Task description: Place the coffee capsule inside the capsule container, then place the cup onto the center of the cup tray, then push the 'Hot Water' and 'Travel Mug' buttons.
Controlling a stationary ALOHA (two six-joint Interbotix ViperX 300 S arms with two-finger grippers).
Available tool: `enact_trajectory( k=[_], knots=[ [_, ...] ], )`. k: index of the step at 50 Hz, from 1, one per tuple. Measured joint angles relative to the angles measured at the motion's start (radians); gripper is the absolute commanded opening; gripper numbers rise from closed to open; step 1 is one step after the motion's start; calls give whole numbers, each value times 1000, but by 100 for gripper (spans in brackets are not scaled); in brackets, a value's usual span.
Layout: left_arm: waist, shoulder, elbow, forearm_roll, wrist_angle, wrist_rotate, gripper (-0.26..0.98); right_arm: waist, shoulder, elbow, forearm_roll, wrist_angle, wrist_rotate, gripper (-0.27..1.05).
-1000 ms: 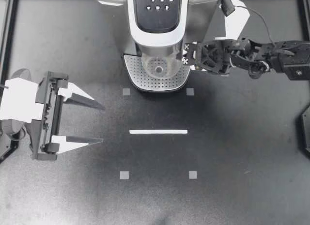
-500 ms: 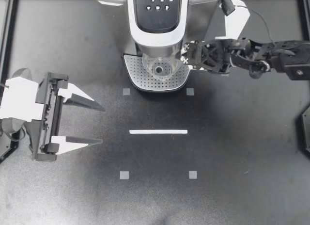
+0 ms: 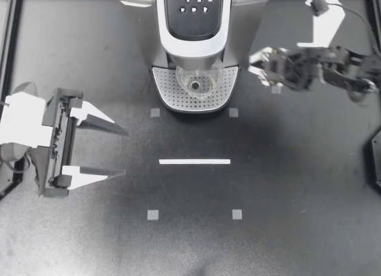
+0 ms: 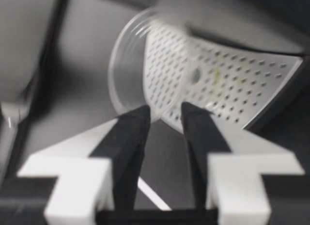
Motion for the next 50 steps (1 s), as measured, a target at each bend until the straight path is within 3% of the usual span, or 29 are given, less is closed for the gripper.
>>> enact_trajectory(
  k=[8,16,28,50],
  knots=[
    [46,3,-2,-35,-3,-2,72,107,-63,25,-281,-15,-104,42],
    [81,20,-17,-54,-32,-3,63,195,-107,46,-466,-57,-222,41],
    [83,37,-55,-55,-77,6,52,227,-213,61,-497,-137,-285,41],
    [129,38,-91,-35,-109,12,51,232,-310,61,-499,-212,-287,36]
  ],
)
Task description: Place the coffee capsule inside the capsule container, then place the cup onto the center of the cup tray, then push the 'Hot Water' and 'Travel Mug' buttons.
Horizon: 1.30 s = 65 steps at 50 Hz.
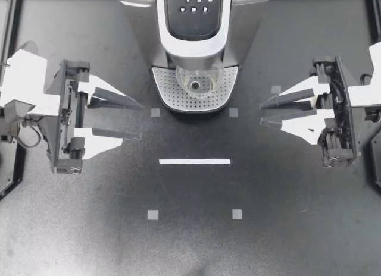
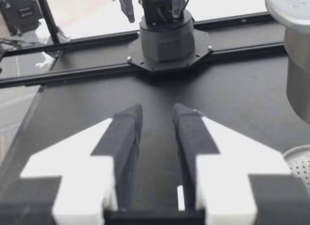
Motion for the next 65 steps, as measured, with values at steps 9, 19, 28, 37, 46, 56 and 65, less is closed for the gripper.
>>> enact_trajectory(
  k=[9,19,28,37,46,56,65],
  knots=[
    [0,0,0,0,-29,0,51,0,0,2,-2,-11,0,36],
    [0,0,0,2,-41,2,51,0,0,8,-2,-11,0,36],
    [0,0,2,2,-41,2,51,0,2,6,-2,-11,-2,36],
    [0,0,2,2,-41,3,51,0,2,6,-2,-9,-2,36],
    [0,0,2,2,-44,3,51,2,0,14,-2,-9,-2,36],
    [2,0,0,2,-44,6,51,2,-5,15,-2,-14,-2,36],
    [2,0,2,3,-46,25,51,0,-3,17,-2,-34,-2,36]
  ],
)
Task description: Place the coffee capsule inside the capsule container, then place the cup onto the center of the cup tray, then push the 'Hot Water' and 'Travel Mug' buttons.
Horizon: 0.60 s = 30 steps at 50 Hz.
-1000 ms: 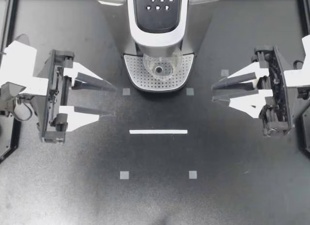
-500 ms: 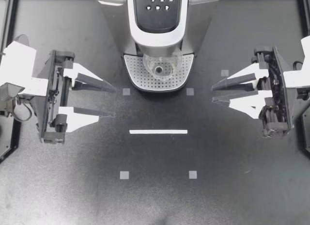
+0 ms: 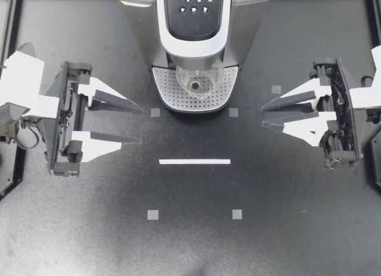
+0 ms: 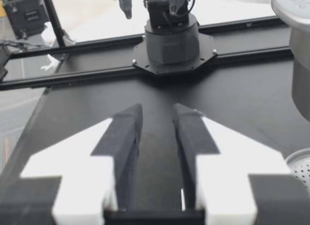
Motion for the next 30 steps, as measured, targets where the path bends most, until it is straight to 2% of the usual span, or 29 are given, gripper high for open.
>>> enact_trajectory(
  k=[30],
  knots=[
    [0,0,5,2,-52,21,51,2,6,5,2,-26,0,36]
  ],
)
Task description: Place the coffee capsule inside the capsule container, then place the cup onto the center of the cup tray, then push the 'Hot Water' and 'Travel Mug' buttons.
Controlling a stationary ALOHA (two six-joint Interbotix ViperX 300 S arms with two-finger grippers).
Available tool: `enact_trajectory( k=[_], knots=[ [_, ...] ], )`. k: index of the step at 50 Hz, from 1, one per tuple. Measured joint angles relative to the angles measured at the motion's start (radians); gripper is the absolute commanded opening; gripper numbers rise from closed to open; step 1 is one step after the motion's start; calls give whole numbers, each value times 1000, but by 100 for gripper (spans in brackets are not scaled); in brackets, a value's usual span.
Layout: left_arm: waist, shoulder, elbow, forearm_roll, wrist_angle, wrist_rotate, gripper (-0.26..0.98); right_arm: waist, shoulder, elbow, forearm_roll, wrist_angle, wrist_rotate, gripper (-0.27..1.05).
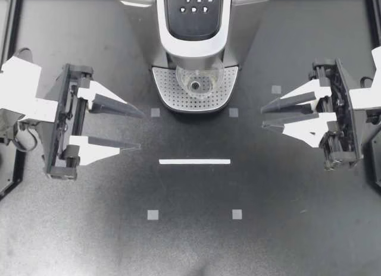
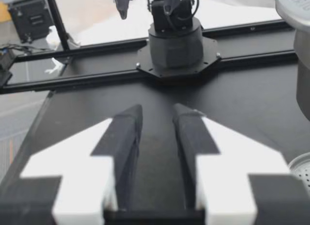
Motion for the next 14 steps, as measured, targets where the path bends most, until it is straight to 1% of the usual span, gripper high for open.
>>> enact_trajectory(
  k=[14],
  knots=[
    [-2,0,0,0,-2,0,51,0,0,2,0,-11,0,36]
  ],
)
